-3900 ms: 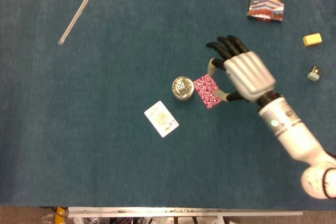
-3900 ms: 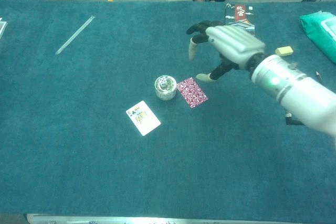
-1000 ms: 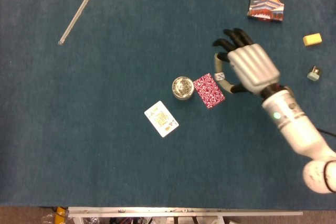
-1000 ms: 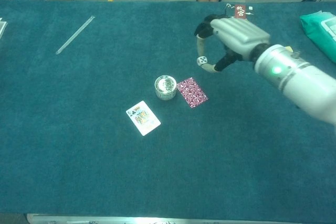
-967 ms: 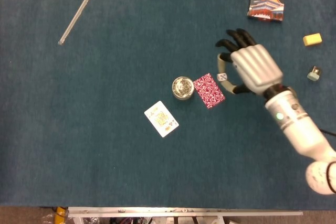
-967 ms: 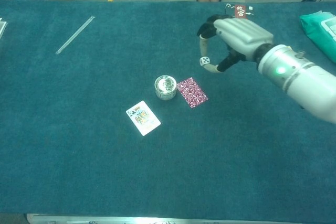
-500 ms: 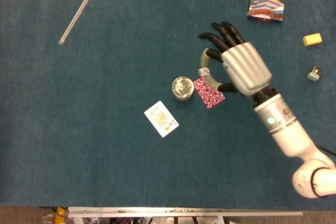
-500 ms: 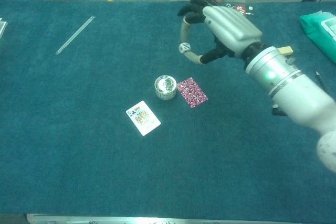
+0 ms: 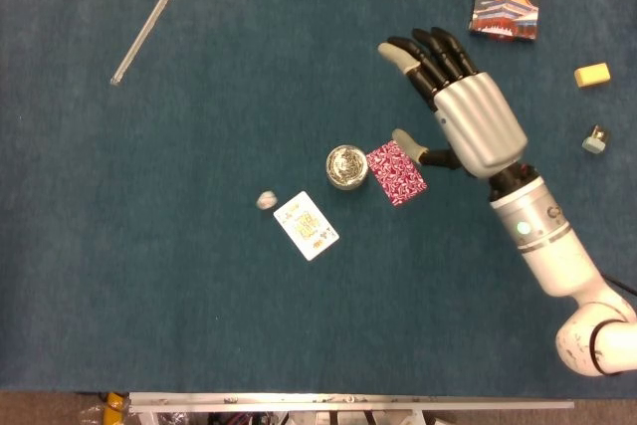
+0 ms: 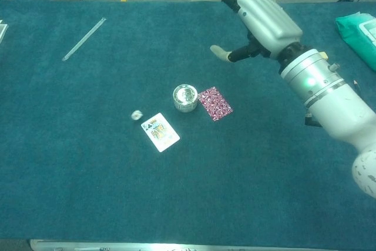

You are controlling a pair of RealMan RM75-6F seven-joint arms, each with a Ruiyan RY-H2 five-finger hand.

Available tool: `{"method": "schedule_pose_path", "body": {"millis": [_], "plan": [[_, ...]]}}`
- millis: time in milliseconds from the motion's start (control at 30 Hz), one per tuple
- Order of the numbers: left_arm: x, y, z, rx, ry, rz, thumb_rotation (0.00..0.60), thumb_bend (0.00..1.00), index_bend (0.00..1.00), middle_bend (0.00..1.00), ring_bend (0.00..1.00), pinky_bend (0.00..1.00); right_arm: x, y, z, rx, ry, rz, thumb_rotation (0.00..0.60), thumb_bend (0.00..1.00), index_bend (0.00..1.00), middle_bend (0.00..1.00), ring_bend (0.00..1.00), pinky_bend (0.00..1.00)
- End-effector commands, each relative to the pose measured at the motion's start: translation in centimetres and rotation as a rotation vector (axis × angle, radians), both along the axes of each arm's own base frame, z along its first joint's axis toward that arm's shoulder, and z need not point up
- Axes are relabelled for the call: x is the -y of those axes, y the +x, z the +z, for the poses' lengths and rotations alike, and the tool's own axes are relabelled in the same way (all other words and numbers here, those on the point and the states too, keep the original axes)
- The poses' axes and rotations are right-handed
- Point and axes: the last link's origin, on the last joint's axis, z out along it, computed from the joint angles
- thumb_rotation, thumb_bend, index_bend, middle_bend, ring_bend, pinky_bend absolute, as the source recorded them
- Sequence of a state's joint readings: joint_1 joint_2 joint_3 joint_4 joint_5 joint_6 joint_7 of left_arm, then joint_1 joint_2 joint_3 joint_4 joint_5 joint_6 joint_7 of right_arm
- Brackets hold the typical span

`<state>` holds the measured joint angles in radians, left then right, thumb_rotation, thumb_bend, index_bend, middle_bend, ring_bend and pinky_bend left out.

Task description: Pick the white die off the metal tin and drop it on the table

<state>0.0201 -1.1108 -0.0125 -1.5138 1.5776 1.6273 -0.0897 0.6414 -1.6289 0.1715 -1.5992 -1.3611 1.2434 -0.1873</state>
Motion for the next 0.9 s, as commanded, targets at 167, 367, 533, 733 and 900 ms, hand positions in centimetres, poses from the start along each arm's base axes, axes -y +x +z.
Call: {"method": "schedule_pose_path", "body": {"millis": [167, 367, 533, 733, 900], "plan": [[0.1, 0.0, 0.2, -0.008, 0.0, 0.006, 0.6, 0.27, 0.25, 0.21, 0.13, 0.1, 0.0, -1.9, 1.5, -0.078, -0.024, -0.042, 0.6, 0.27, 0.0, 0.12, 0.0, 0.0], [-0.2, -0.1, -0.2, -0.009, -0.015, 0.013, 0.6, 0.27, 0.25, 0.21, 0.13, 0.1, -1.2, -5.0, 4.3, -0.156, -0.064, -0.186, 0.6, 0.27, 0.0, 0.12, 0.0, 0.0], [-0.8, 0.0, -0.6, -0.008, -0.03, 0.001, 0.6, 0.27, 0.25, 0.21, 0.13, 0.1, -3.0, -7.2, 6.7, -0.242, -0.129, -0.261, 0.6, 0.27, 0.05, 0.12, 0.0, 0.0], [-1.1, 0.1, -0.7, -0.007, -0.025, -0.006, 0.6, 0.27, 0.25, 0.21, 0.13, 0.1, -5.3, -10.1, 9.5, -0.307, -0.206, -0.337, 0.6, 0.27, 0.1, 0.12, 0.0, 0.0], [-1.5, 0.2, -0.8, -0.012, -0.022, -0.014, 0.6, 0.27, 0.26, 0.21, 0.13, 0.1, -7.2, -12.6, 11.4, -0.319, -0.264, -0.406, 0.6, 0.27, 0.1, 0.12, 0.0, 0.0]]}}
